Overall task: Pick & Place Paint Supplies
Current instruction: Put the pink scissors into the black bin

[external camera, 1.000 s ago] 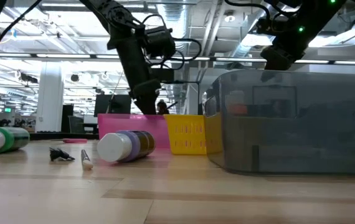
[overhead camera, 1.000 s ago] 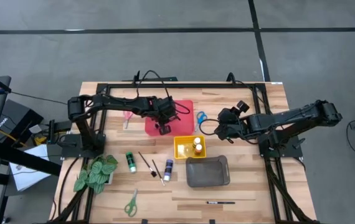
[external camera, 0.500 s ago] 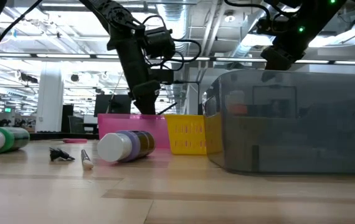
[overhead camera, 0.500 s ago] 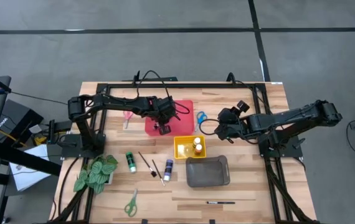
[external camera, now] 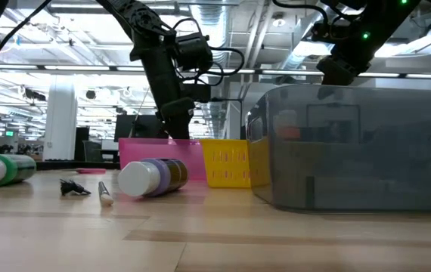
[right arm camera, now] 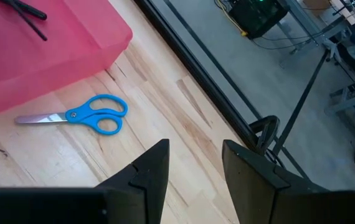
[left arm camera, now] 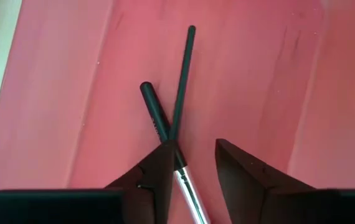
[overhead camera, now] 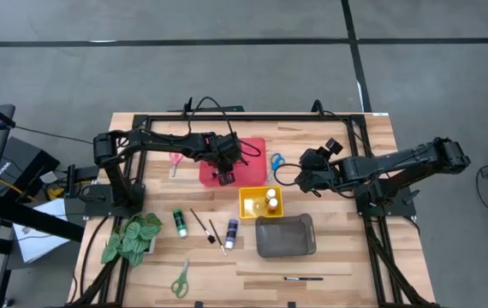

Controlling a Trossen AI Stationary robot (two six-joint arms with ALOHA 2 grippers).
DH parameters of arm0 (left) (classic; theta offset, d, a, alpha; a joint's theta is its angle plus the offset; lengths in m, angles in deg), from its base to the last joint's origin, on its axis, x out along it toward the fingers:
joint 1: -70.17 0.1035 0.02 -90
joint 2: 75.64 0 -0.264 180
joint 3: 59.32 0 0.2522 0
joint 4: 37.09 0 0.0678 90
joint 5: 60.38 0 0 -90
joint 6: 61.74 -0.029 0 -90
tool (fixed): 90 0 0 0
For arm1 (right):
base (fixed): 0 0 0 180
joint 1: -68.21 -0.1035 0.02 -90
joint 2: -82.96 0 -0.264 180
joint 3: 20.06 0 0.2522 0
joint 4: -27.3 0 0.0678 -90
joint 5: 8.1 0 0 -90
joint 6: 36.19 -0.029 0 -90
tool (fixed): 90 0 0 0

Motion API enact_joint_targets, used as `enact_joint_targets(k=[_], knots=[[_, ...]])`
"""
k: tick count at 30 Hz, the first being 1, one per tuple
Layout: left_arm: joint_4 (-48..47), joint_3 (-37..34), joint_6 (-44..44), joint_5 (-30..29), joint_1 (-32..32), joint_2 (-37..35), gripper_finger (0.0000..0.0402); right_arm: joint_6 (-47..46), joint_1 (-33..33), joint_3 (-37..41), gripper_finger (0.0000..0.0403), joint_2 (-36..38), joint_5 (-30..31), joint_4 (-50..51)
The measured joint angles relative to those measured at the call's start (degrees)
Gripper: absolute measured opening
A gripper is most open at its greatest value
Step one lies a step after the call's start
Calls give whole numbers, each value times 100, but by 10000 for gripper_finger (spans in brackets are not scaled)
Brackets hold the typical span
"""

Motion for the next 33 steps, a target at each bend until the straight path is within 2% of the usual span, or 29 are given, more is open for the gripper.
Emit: enact_joint_targets(k=[9, 20, 25, 33], knots=[[2, 0, 1, -24, 0, -2, 157, 0, 0, 0, 143, 0, -1, -1], [106, 2, -128, -11, -12, -315, 162, 0, 0, 0, 143, 0, -5, -12], [147, -38, -144, 54, -71, -625, 154, 0, 0, -2, 143, -2, -8, -18], [183, -759, -112, 57, -85, -1565, 148, 0, 0, -2, 143, -2, -7, -23]])
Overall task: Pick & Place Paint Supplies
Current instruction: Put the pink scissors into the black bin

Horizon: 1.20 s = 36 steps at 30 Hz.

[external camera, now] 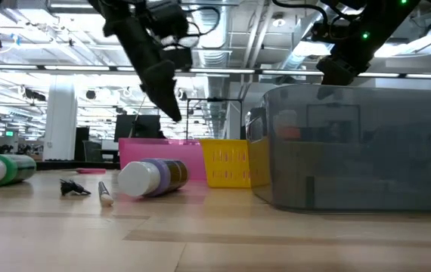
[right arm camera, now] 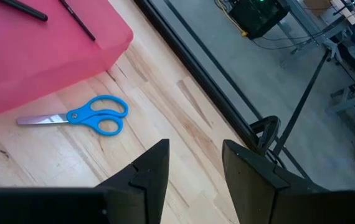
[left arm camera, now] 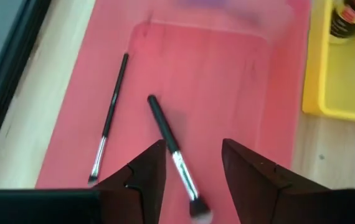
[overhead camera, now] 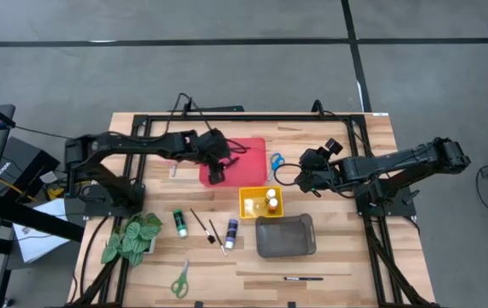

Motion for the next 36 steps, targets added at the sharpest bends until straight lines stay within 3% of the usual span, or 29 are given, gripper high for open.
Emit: enact_joint_targets(k=[3, 14, 20, 26, 33, 36], knots=[[55, -297, 139, -102, 2, -459, 149, 0, 0, 0, 143, 0, 0, -1], [512, -1217, 503, -1420, 26, -1952, 150, 0, 0, 0, 143, 0, 4, -42], [748, -1485, 907, -2790, 26, -2442, 150, 2, 25, 0, 143, 0, 32, -46], [1682, -1901, 1446, -3998, 81, -2650, 150, 2, 82, 0, 143, 0, 43, -50], [1031, -1951, 2227, -3967, 819, -2597, 149, 2, 81, 0, 143, 0, 43, -81], [423, -1951, 2500, -3294, 1205, -2582, 142, 2, 81, 0, 143, 0, 41, -116]])
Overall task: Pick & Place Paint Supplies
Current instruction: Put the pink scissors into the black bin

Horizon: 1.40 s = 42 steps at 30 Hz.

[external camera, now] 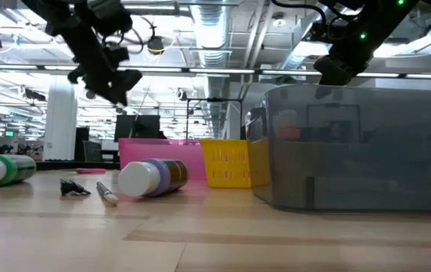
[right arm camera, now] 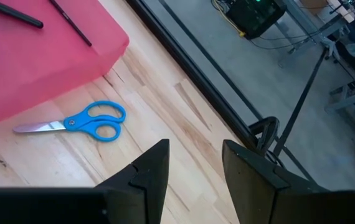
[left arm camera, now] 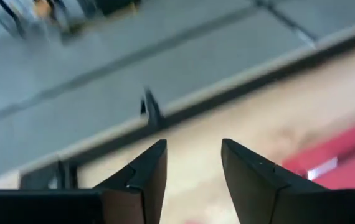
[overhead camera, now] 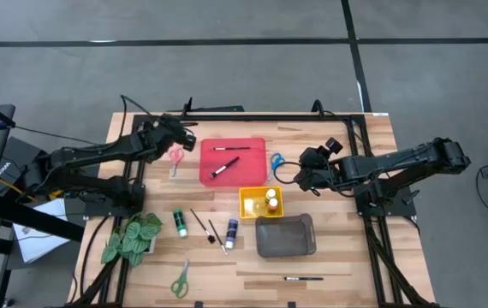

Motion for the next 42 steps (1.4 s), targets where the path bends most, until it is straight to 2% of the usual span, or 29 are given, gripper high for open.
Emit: enact_joint_targets(k=[3, 8, 14, 23, 33, 42], knots=[[-665, 0, 11, 727, 243, 70, 128, 0, 0, 0, 143, 0, -2, -20], [-1236, -2, -272, 1308, 271, 276, 96, 0, 0, 0, 143, 0, -14, -37], [-1205, -2, -464, 1439, 172, 574, 79, 0, 0, 0, 143, 0, -193, -37], [-1201, -393, -1124, 2092, 172, 1135, 79, 0, 0, 0, 143, 0, -315, -35], [-760, -411, -914, 2666, 476, 1157, 78, 2, 0, 0, 143, 0, -313, -33], [-824, -411, -251, 2701, 795, 1157, 78, -9, 0, 0, 143, 0, -315, -59]])
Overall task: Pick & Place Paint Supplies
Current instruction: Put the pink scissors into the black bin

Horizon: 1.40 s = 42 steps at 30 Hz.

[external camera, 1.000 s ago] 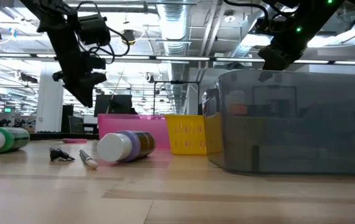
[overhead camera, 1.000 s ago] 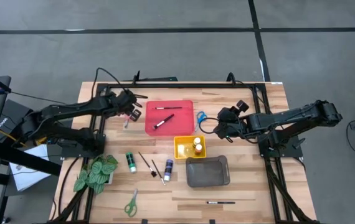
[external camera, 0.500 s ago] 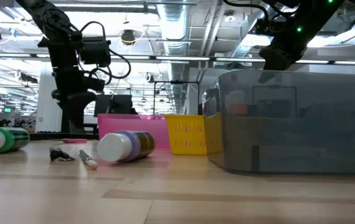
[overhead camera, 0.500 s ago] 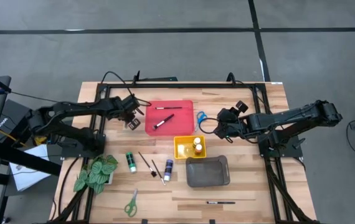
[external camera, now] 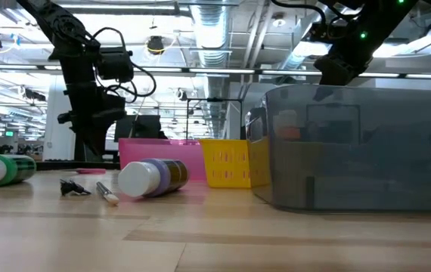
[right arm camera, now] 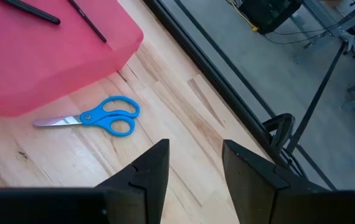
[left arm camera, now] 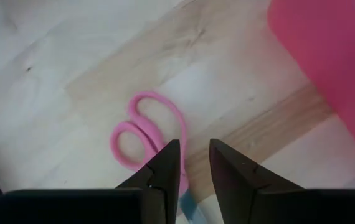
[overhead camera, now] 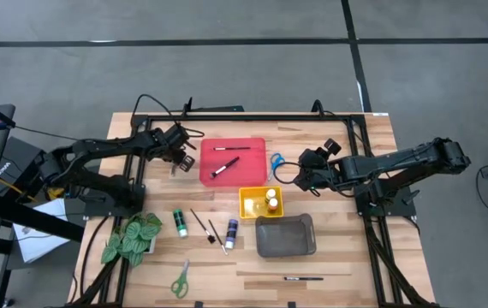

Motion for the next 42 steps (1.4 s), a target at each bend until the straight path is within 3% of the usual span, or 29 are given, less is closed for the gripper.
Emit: enact_joint_targets(k=[7, 18, 24, 34, 42], knots=[[70, 0, 86, 68, -7, 177, 78, 7, 10, 0, 143, 0, 2, 0], [653, 46, -64, -37, 24, 1328, 78, 9, 160, 0, 143, 0, 2, 1], [600, 17, -64, 26, 20, 1236, 70, 9, 160, 0, 143, 0, 1, 13], [477, -13, -51, 239, 17, 506, 50, 9, 157, 0, 143, 0, 0, 2], [430, -11, -160, 178, -11, 498, 49, 9, 157, 0, 143, 0, -17, -2]])
